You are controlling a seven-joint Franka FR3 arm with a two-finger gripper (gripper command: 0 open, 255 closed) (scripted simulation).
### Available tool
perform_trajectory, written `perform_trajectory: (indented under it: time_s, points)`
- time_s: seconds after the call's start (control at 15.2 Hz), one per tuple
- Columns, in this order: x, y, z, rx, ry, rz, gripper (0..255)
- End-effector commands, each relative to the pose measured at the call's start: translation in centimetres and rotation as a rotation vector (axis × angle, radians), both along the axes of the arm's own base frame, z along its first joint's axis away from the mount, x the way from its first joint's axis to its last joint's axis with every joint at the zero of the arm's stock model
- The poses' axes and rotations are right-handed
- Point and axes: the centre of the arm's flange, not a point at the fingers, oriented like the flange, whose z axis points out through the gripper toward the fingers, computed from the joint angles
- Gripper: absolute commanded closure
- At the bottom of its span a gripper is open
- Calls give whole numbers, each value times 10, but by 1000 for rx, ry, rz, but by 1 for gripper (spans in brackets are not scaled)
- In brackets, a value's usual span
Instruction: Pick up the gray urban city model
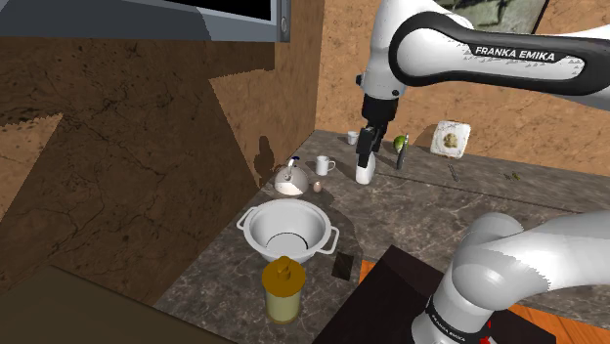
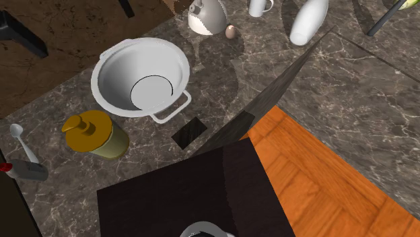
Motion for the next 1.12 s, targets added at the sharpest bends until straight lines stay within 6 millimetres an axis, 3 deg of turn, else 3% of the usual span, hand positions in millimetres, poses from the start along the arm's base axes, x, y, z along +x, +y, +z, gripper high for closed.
perform_trajectory:
  time_s: [0.0,1.06]
  points:
    - [0,0,0,0,0,0,0]
    - [27,-44,-206,39,17,40,0]
